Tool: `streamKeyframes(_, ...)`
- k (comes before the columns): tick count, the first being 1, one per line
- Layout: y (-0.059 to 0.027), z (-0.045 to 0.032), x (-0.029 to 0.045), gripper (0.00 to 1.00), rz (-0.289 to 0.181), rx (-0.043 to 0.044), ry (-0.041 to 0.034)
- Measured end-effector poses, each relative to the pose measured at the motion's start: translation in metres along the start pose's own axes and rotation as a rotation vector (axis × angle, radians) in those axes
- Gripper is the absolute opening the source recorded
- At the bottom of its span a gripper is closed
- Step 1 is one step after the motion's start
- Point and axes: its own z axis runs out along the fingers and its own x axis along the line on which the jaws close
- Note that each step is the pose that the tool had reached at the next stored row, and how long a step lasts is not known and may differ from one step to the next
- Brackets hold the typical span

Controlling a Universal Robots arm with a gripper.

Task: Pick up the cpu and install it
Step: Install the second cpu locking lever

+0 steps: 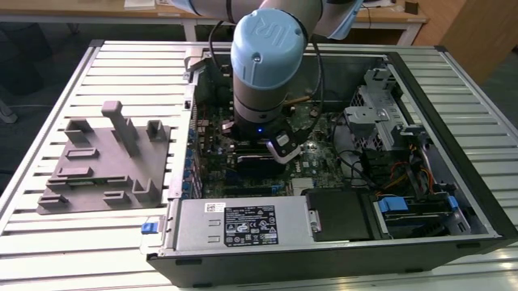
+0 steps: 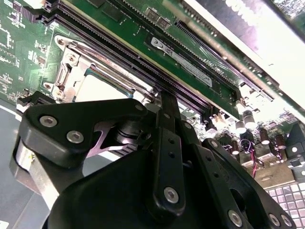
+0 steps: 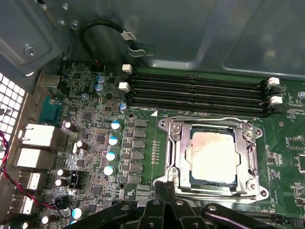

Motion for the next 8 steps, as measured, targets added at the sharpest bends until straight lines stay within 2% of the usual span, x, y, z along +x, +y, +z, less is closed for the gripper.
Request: streamKeyframes(8,0.0000,0.0018,0.0010,0.11,0.000,-0.0061,-0.0003)
